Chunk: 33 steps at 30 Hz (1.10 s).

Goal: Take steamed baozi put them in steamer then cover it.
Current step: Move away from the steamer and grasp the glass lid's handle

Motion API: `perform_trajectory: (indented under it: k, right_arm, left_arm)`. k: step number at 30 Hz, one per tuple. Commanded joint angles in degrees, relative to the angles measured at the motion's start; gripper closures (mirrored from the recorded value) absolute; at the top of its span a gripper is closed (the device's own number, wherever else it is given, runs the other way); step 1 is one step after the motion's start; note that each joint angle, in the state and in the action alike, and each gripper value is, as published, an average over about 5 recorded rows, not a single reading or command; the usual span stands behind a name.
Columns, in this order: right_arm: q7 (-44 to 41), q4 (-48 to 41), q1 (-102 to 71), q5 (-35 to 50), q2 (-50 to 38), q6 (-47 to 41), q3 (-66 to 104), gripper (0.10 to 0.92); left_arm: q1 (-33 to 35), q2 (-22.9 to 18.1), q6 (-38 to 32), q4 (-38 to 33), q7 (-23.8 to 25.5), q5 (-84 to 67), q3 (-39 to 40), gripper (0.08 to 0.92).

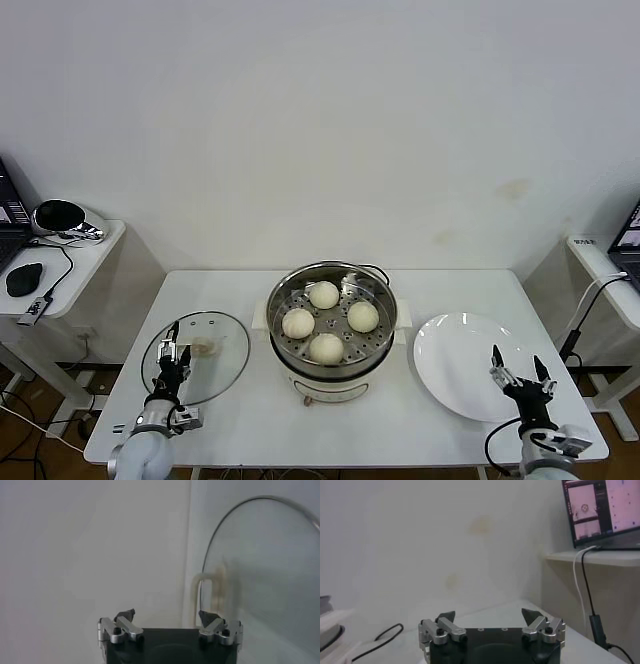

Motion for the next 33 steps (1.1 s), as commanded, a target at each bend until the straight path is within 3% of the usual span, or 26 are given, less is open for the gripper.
perform_trajectory:
  k: [1,33]
  right_arm:
    - [-0.08,-0.84,-0.01,-0.86,0.35,0.24,-0.3,0.203]
    - [-0.02,-0.67,-1.21,-2.32,1.22,0.72,-0.43,0.203]
  left_arm:
    - [-3.43,-2.1,2.83,3.29,0.32,1.38,0.34,0.177]
    - [-7.46,-3.8,7.56,8.45,-0.47,0.93,0.57,0.177]
